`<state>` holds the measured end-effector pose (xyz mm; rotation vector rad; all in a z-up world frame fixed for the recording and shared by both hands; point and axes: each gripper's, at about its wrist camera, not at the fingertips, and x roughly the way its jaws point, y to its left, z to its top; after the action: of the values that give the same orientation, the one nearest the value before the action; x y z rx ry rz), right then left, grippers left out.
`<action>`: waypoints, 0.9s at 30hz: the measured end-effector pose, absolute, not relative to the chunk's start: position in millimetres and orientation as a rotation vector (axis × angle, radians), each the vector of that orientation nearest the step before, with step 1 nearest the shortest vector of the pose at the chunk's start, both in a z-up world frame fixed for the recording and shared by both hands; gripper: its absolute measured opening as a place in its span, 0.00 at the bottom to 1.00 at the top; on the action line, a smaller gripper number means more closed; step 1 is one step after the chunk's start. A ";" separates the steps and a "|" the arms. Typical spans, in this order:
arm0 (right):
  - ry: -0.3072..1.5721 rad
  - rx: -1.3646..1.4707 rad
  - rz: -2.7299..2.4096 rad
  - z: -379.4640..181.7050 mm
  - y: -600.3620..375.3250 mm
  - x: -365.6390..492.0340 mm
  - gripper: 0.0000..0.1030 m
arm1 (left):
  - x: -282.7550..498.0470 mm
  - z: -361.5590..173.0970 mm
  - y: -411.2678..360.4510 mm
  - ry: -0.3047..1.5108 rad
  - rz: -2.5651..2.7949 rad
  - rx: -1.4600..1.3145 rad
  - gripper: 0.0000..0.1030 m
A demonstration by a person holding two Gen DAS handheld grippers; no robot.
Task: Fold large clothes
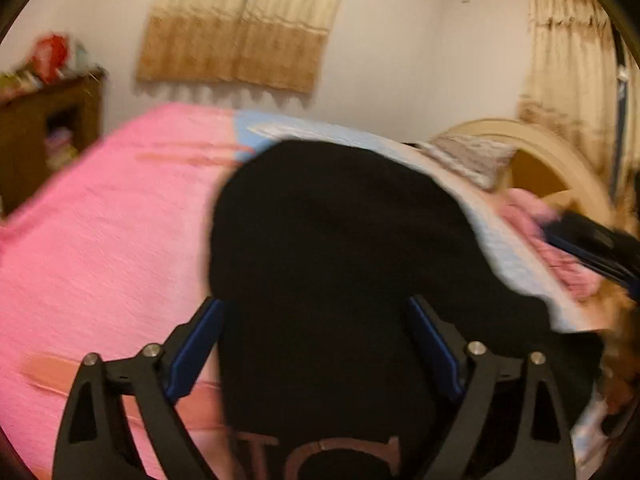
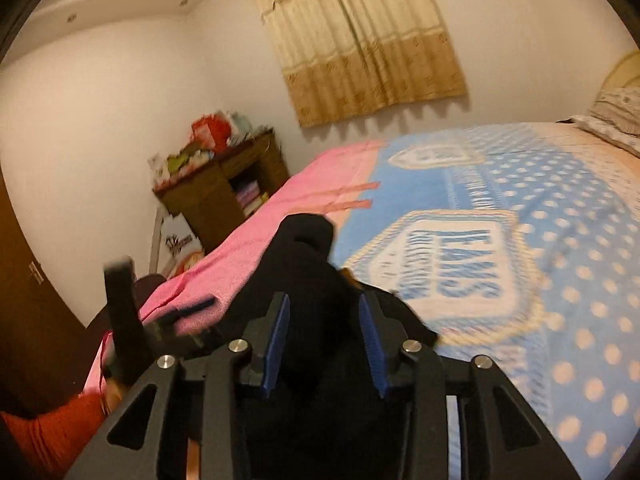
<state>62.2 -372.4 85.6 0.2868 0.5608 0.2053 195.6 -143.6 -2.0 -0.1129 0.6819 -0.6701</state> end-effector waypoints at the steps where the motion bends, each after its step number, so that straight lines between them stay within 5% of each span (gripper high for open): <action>1: 0.571 0.299 0.220 82.3 -370.5 75.1 0.34 | 189.9 -0.7 -150.1 0.673 -0.687 -0.088 0.89; 10: 0.665 0.272 0.155 56.8 -369.5 122.3 0.34 | 136.1 2.6 -198.8 0.566 -0.811 0.237 0.91; 13: 0.810 0.239 0.005 -9.1 -389.3 131.7 0.32 | 127.0 -1.2 -209.4 0.578 -0.891 0.271 0.91; 16: 0.727 0.404 0.012 -29.3 -414.1 109.5 0.32 | 113.1 -5.0 -229.0 0.525 -0.905 0.374 1.00; 27: 0.745 0.645 -0.026 -58.8 -461.1 127.4 0.34 | 126.4 -10.2 -235.1 0.544 -0.868 0.301 1.00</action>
<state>127.4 -461.1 -58.8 0.6452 0.7454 -0.0256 126.4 -235.1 -10.2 0.3006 0.5436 -0.8681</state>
